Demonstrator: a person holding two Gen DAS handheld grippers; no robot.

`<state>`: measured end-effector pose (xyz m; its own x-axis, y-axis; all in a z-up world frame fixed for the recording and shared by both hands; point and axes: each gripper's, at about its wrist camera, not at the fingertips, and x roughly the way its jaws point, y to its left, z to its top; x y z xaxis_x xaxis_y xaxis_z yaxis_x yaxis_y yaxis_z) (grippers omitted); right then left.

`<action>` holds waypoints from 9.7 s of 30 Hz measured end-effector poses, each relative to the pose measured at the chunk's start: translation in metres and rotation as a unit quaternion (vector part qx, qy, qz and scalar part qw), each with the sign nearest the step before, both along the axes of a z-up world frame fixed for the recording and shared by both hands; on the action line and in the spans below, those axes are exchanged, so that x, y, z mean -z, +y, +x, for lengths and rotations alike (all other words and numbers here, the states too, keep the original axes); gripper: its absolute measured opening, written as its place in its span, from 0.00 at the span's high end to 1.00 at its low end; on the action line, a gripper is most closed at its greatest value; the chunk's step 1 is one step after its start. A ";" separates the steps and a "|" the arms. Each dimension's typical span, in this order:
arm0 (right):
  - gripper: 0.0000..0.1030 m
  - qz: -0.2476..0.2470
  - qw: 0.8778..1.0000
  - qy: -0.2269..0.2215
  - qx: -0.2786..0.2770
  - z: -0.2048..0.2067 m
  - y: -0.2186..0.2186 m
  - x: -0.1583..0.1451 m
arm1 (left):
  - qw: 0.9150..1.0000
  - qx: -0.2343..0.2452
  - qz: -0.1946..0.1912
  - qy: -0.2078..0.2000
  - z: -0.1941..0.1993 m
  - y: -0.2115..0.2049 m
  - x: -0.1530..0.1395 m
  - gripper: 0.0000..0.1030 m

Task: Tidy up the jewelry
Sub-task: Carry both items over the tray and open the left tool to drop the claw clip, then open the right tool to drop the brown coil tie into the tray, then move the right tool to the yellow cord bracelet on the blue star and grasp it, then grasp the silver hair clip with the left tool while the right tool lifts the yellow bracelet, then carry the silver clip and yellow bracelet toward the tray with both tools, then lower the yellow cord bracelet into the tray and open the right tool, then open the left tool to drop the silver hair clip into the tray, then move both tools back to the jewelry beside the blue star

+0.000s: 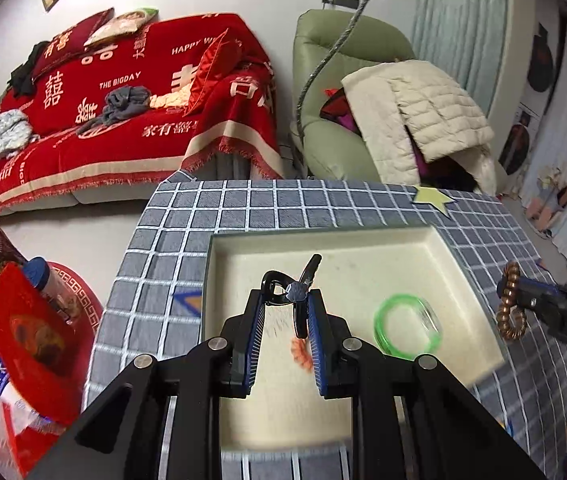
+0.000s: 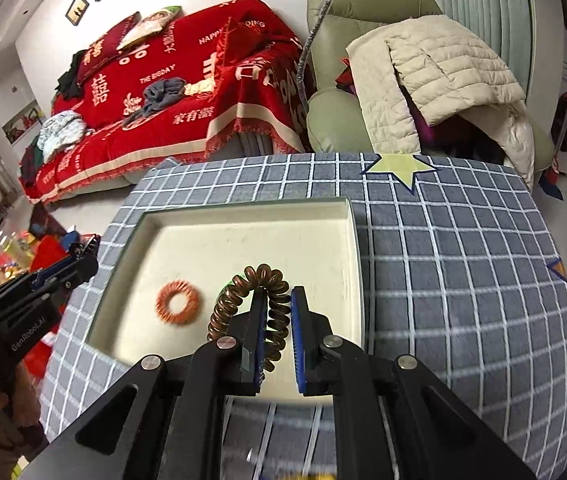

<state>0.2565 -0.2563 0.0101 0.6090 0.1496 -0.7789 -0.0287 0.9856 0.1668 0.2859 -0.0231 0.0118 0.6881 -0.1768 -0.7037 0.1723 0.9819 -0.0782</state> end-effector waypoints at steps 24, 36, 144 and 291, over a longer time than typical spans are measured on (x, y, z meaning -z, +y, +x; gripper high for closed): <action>0.83 -0.032 0.996 0.077 0.022 0.074 -0.009 0.080 | 0.996 -0.019 0.055 0.071 0.053 -0.021 0.081 0.58; 0.37 -0.002 0.998 0.053 0.028 0.062 -0.009 0.058 | 0.996 -0.025 0.067 0.045 0.044 -0.023 0.068 0.00; 0.96 0.008 0.999 0.029 0.016 -0.178 -0.023 0.042 | 0.971 0.231 0.019 0.050 -0.207 -0.015 0.053 0.69; 0.00 0.074 0.997 0.000 0.025 -0.131 -0.015 0.009 | 0.997 0.062 0.035 0.015 -0.144 -0.002 0.039 0.00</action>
<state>0.1259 -0.2711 0.0010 0.6187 0.2324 -0.7505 0.0207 0.9501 0.3113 0.1422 -0.0252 -0.0272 0.6428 -0.2091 -0.7370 0.2918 0.9563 -0.0169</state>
